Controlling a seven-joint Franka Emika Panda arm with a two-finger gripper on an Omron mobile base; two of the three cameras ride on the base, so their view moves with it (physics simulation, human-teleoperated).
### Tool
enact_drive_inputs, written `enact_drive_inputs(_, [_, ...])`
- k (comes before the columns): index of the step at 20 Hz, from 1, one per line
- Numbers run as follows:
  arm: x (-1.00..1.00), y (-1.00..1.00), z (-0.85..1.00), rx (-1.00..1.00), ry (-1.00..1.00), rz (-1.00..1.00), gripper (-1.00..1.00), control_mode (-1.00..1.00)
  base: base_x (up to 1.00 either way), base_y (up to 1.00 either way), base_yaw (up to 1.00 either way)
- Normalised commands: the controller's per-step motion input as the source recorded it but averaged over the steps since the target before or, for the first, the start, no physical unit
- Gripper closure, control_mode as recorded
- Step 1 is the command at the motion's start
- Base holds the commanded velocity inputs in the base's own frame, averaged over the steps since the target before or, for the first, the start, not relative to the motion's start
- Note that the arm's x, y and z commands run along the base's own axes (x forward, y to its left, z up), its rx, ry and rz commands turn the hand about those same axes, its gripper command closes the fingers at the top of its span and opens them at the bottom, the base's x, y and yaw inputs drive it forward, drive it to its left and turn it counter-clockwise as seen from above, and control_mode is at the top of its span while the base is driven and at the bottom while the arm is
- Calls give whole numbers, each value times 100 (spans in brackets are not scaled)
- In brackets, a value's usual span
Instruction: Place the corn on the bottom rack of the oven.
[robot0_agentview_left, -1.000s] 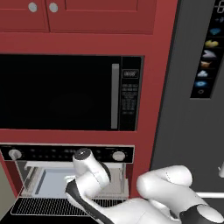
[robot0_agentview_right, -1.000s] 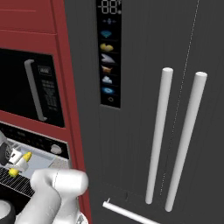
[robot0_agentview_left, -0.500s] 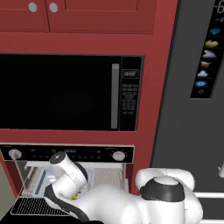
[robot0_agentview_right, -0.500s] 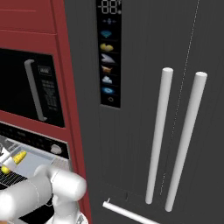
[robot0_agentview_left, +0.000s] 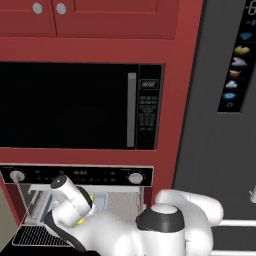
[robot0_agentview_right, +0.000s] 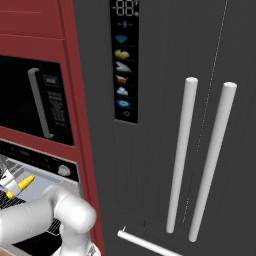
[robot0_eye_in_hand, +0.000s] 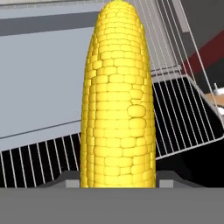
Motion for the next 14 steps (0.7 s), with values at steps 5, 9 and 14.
enact_drive_inputs(5, [25, 3, -26, -5, -4, 0, 100, -100, 0, 0, 0])
enact_drive_inputs(9, [32, 7, -26, -8, 0, 0, 100, -100, 0, 0, 0])
enact_drive_inputs(14, [34, 12, -25, -7, 0, 0, 100, -100, 0, 0, 0])
